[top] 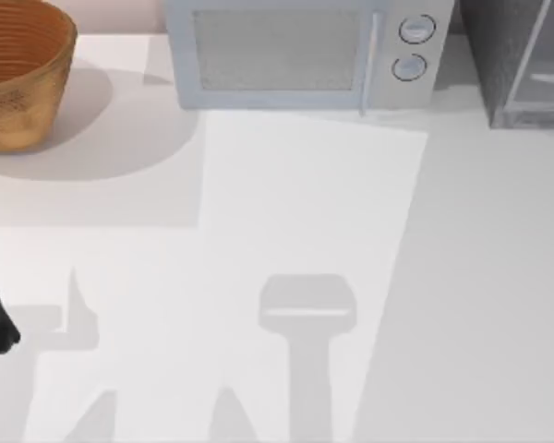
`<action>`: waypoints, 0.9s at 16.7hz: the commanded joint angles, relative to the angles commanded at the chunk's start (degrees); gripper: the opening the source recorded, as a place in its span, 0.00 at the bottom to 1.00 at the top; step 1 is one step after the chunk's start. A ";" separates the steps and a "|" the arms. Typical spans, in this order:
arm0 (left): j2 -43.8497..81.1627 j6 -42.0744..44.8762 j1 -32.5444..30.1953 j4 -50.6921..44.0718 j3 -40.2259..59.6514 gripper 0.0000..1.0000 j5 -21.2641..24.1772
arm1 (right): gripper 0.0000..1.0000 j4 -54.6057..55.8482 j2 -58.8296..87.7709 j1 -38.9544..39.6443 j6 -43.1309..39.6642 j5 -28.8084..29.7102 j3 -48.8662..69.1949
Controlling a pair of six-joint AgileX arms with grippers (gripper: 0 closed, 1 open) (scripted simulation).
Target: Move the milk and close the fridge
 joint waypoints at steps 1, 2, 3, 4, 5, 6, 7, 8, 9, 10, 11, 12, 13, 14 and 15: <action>0.00 0.00 0.00 0.00 0.00 1.00 0.00 | 1.00 1.17 -0.57 2.71 2.13 2.45 -1.11; 0.00 0.00 0.00 0.00 0.00 1.00 0.00 | 1.00 2.31 -1.24 6.03 4.31 4.87 -2.20; 0.00 0.00 0.00 0.00 0.00 1.00 0.00 | 1.00 3.50 -2.04 9.91 6.47 7.33 -3.11; 0.00 0.00 0.00 0.00 0.00 1.00 0.00 | 1.00 4.81 -2.97 14.35 8.53 10.00 -3.83; 0.00 0.00 0.00 0.00 0.00 1.00 0.00 | 1.00 6.14 -3.92 19.14 10.58 12.95 -4.47; 0.00 0.00 0.00 0.00 0.00 1.00 0.00 | 1.00 7.43 -4.75 24.01 12.77 16.18 -5.14; 0.00 0.00 0.00 0.00 0.00 1.00 0.00 | 1.00 8.60 -5.40 28.70 15.16 19.51 -6.00; 0.00 0.00 0.00 0.00 0.00 1.00 0.00 | 1.00 9.64 -5.90 32.96 17.73 22.82 -7.15; 0.00 0.00 0.00 0.00 0.00 1.00 0.00 | 1.00 10.66 -6.39 36.65 20.48 25.97 -8.54; 0.00 0.00 0.00 0.00 0.00 1.00 0.00 | 1.00 11.74 -6.97 39.77 23.29 28.80 -10.10; 0.00 0.00 0.00 0.00 0.00 1.00 0.00 | 1.00 12.90 -7.71 42.29 25.86 31.17 -11.59; 0.00 0.00 0.00 0.00 0.00 1.00 0.00 | 1.00 14.08 -8.55 44.25 27.90 33.01 -12.85; 0.00 0.00 0.00 0.00 0.00 1.00 0.00 | 1.00 15.15 -9.42 45.60 29.32 34.31 -13.78; 0.00 0.00 0.00 0.00 0.00 1.00 0.00 | 1.00 15.91 -10.07 46.40 30.18 35.11 -14.37; 0.00 0.00 0.00 0.00 0.00 1.00 0.00 | 1.00 16.12 -10.27 46.60 30.40 35.33 -14.54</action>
